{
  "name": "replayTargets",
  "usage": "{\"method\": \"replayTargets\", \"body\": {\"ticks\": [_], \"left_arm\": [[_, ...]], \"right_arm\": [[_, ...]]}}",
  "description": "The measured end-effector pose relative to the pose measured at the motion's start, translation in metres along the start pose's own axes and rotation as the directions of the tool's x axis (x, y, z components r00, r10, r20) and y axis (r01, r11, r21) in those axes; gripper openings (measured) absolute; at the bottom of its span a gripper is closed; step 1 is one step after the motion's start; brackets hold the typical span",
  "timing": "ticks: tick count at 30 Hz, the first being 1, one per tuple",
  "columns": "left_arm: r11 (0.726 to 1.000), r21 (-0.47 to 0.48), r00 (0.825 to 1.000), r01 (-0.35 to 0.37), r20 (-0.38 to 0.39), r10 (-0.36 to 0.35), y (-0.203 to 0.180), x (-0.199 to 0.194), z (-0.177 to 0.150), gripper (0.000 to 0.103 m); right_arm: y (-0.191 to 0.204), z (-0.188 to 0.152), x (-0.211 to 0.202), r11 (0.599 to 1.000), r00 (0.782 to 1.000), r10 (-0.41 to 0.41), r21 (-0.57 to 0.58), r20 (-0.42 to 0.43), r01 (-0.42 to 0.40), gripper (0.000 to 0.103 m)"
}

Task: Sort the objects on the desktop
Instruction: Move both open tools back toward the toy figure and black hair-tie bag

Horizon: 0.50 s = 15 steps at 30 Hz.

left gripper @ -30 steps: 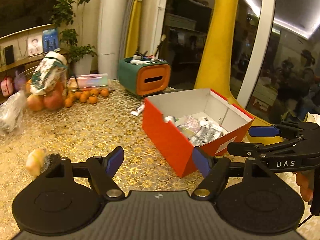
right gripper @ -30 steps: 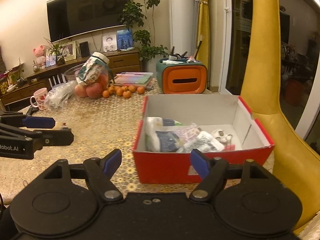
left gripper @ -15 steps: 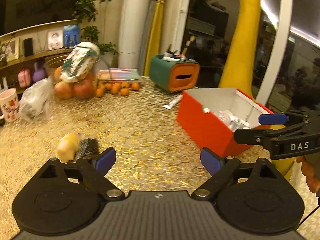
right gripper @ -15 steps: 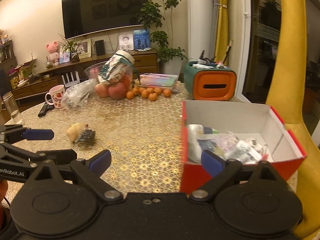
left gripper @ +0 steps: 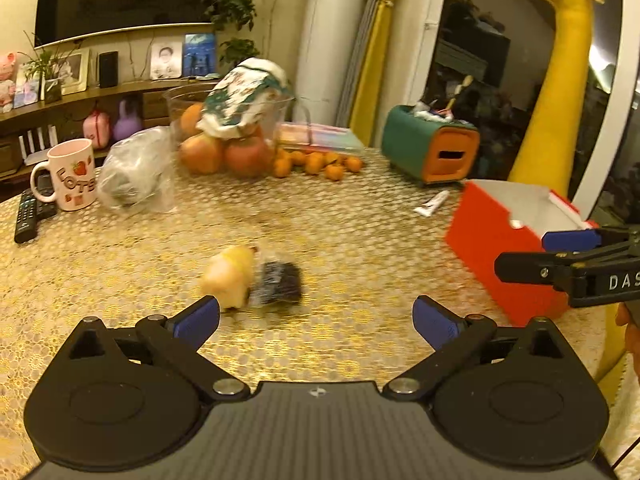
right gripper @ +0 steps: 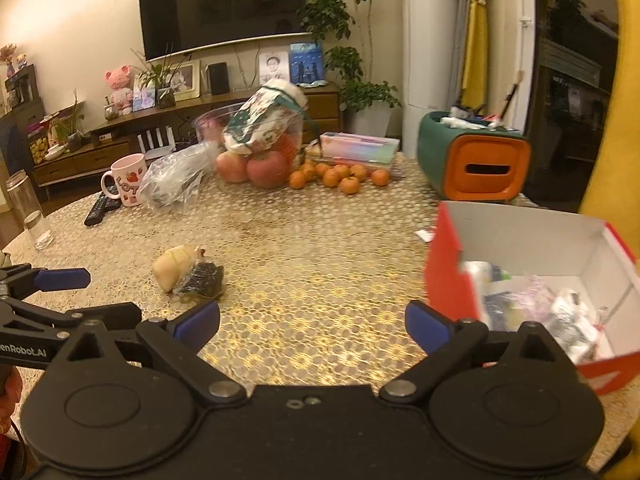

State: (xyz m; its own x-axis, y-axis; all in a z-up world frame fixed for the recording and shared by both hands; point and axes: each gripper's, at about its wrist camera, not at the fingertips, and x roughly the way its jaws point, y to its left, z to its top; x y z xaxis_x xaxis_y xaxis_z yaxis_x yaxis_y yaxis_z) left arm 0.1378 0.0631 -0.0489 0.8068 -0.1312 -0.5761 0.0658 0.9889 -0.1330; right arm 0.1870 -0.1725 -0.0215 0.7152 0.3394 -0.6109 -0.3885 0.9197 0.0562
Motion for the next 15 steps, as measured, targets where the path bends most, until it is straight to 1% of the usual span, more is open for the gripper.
{"method": "replayTargets", "body": {"ticks": [5, 8, 12, 15], "left_arm": [[0.999, 0.020, 0.999, -0.033, -0.009, 0.033, 0.017, 0.020, -0.002, 0.103], [0.999, 0.015, 0.999, -0.049, -0.001, 0.049, 0.028, 0.030, -0.001, 0.103], [0.996, 0.006, 0.996, -0.084, -0.010, 0.084, 0.044, 0.047, 0.000, 0.103], [0.996, -0.003, 0.996, -0.088, -0.016, 0.088, 0.054, 0.057, 0.000, 0.103]], "right_arm": [[0.012, 0.007, 0.031, 1.000, 0.999, 0.026, 0.006, -0.024, -0.025, 0.099], [0.018, 0.013, 0.050, 0.999, 0.998, 0.041, 0.000, -0.036, -0.041, 0.098], [0.025, 0.019, 0.073, 0.997, 0.996, 0.073, 0.009, -0.056, -0.073, 0.097], [0.030, 0.024, 0.091, 0.995, 0.992, 0.099, 0.020, -0.080, -0.098, 0.096]]}}
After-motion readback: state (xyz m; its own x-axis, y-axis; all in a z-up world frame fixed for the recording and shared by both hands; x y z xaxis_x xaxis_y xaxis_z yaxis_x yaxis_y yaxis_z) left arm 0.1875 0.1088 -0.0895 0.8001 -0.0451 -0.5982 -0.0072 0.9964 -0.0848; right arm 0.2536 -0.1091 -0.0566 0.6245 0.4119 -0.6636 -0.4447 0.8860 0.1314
